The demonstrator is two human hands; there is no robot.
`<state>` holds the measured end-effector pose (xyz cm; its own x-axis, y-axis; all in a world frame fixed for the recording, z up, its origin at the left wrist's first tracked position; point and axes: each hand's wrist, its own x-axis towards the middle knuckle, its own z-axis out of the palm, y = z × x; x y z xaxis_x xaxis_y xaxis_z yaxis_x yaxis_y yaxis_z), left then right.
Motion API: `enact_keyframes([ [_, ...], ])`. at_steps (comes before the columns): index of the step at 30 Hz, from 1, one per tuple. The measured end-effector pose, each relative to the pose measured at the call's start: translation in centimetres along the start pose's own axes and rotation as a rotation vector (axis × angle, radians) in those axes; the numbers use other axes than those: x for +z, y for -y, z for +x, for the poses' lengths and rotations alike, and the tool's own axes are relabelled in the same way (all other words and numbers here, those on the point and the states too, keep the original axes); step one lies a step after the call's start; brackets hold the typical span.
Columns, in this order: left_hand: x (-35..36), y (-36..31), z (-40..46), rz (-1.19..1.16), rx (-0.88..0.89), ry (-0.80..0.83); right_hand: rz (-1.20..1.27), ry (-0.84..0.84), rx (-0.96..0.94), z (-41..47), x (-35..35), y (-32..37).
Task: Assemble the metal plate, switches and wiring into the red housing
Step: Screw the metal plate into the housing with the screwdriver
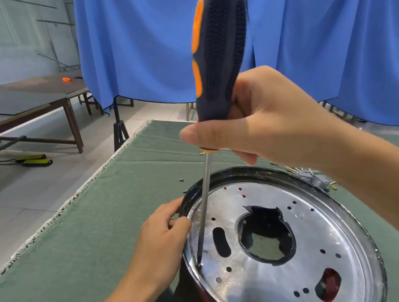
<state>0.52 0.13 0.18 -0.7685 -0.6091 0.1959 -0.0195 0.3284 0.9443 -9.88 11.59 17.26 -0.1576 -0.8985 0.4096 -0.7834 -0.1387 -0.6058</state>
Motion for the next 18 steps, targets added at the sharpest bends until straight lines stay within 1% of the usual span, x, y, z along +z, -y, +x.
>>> enact_keyframes([
  [3, 0.0, 0.0, 0.0, -0.002, -0.003, -0.011, -0.053, -0.013, 0.027, 0.6, 0.5, 0.7],
  [6, 0.1, -0.1, 0.1, 0.002, -0.018, -0.015, -0.115, -0.074, 0.054, 0.8, 0.9, 0.9],
  [10, 0.0, -0.5, 0.0, 0.003, -0.005, -0.009, -0.133, -0.148, 0.075, 0.5, 1.1, 0.7],
  [14, 0.1, -0.9, -0.1, 0.005, 0.010, -0.003, -0.019, -0.059, 0.128, 0.3, 1.0, 0.9],
  [18, 0.2, -0.9, -0.1, -0.003, 0.000, 0.001, 0.006, 0.104, 0.268, 0.1, -0.3, 0.9],
])
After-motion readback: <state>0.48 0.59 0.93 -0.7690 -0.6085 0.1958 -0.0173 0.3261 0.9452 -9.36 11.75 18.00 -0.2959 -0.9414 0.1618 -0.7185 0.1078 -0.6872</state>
